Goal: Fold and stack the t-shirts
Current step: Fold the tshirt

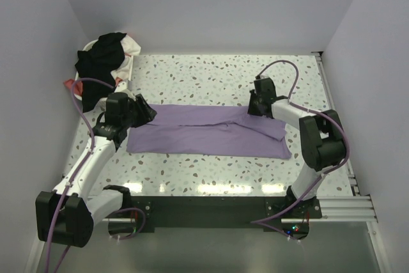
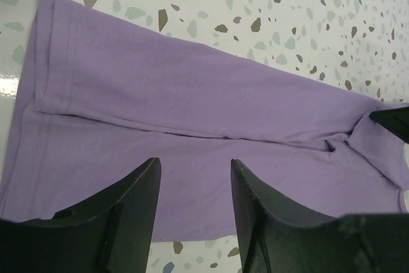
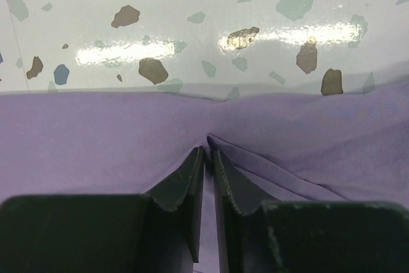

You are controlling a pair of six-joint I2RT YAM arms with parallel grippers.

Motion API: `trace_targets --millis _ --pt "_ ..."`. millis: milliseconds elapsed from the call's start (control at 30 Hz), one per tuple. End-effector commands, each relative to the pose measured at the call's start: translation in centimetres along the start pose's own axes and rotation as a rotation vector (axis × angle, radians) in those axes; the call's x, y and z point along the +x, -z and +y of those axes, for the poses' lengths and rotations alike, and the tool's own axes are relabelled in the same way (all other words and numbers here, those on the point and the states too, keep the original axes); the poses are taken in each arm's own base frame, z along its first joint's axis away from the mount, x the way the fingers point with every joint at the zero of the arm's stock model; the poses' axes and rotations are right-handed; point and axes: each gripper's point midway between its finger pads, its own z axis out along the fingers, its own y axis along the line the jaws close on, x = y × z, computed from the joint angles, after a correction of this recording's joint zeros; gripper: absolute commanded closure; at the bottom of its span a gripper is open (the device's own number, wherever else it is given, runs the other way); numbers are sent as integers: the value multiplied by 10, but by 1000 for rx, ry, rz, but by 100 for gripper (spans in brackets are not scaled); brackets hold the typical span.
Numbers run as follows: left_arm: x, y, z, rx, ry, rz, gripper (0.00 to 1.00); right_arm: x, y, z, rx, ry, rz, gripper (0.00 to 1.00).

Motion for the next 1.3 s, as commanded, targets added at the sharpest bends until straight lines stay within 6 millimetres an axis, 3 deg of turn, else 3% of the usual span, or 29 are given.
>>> trace_targets --millis 0,133,367,500,733,1000,1267 --pt "0 -1 -1 10 -29 -8 48 -20 6 11 -20 -7 -72 86" --pt "5 -3 2 8 -22 3 48 -7 16 9 -25 -34 -65 99" --pt "5 -4 -1 22 -15 1 49 13 45 14 -71 -86 -104 99" --pt "6 -4 -1 23 -16 5 49 33 56 16 -89 -113 -108 99" --pt "6 -4 -2 31 -17 4 49 50 75 27 -122 -158 -140 98" --pt "7 -3 -3 35 -17 9 49 64 80 29 -122 -198 -140 97" --pt "9 -4 -3 43 -17 14 49 66 86 49 -155 -209 -161 96"
